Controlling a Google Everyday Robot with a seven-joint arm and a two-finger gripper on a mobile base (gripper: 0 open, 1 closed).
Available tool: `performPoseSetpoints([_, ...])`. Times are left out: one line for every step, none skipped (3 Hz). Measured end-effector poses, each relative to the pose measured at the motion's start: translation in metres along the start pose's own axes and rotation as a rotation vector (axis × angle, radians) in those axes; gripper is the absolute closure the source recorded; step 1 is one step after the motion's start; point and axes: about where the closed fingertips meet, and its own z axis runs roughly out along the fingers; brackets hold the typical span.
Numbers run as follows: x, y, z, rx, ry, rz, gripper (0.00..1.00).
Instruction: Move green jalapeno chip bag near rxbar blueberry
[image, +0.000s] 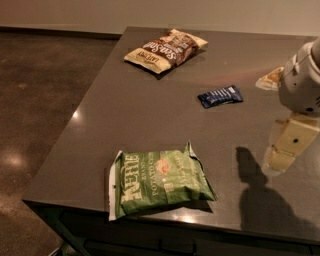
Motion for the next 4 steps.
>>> performPoseSetpoints([-0.003,0.018,0.033,-0.062,-0.038,-0.025,0.0])
performPoseSetpoints([-0.009,0.039,0.074,-0.128,-0.068,-0.07,0.0])
performPoseSetpoints([-0.01,0.05,0.096,-0.154,-0.074,-0.1,0.0])
performPoseSetpoints([-0.02,0.063,0.112,-0.164,-0.098,-0.12,0.0])
